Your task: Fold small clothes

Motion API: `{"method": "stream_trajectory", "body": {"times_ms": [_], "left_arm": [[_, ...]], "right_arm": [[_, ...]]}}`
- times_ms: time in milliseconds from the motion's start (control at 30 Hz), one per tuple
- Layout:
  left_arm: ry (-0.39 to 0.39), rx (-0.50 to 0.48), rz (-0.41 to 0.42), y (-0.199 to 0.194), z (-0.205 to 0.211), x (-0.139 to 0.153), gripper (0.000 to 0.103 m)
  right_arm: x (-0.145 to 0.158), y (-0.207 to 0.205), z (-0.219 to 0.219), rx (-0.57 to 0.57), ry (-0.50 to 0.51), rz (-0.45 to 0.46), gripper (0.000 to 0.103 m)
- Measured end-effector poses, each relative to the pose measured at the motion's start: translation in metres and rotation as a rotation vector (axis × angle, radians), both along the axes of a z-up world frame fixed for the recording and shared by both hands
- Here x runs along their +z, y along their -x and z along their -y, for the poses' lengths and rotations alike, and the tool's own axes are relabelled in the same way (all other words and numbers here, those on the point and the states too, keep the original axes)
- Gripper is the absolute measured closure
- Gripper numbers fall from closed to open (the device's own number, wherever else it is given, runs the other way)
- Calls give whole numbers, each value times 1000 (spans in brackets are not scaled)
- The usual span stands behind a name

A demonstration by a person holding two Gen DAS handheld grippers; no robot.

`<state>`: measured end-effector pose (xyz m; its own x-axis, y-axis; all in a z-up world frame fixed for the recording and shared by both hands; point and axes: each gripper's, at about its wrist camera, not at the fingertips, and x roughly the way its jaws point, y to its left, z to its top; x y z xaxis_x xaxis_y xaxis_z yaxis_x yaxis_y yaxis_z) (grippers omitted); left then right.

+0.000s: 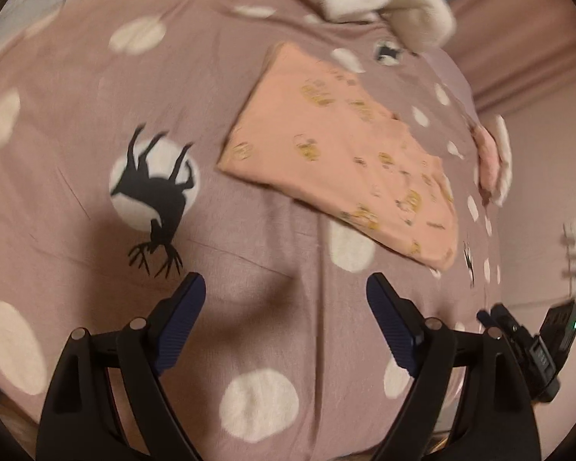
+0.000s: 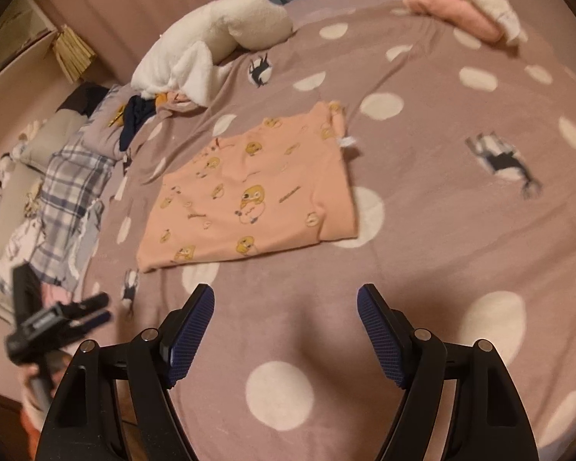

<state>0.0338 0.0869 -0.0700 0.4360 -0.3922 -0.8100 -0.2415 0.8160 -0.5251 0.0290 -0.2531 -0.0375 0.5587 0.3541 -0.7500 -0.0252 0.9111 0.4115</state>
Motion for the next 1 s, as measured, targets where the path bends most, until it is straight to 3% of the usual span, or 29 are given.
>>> {"method": "stream_trajectory", "body": {"times_ms": [133,200,300,367,433,467,533,600,667,733,833,1000], "left_arm": [[35,66,-24,-16,-2,-25,18],[29,83,7,-23,2,-29,18],[-60,69,78,-32,14,-24,17],[-101,56,68,-38,22,-28,12],[-139,27,85,-44,32,-30,1],[-165,12,96,-46,38,-31,1],[-223,-2,114,-49,45,-36,1],[-282,-8,147,-50,52,-40,1],[-330,-5,181,-52,58,-43,1],[-331,0,207,-53,57,-45,1],[-218,22,246,-58,45,-44,1],[239,67,247,-77,3,-48,1]], "right_arm": [[-22,-22,-4,-38,-80,-50,25],[-31,-31,-10,-49,-92,-84,25],[-40,-44,-23,-17,-87,-108,25],[-47,-48,-25,-20,-95,-124,25],[-60,-53,-26,-18,-137,-160,25],[-67,-55,-26,-14,-163,-184,25],[-82,-60,-25,-17,-214,-226,22],[-87,-56,-20,-37,-285,-167,9],[-87,-54,-15,-52,-351,-149,3],[-88,-57,-9,-63,-397,-141,1],[-87,-62,-6,-72,-403,-132,1],[-88,-63,-4,-108,-414,-105,1]]}}
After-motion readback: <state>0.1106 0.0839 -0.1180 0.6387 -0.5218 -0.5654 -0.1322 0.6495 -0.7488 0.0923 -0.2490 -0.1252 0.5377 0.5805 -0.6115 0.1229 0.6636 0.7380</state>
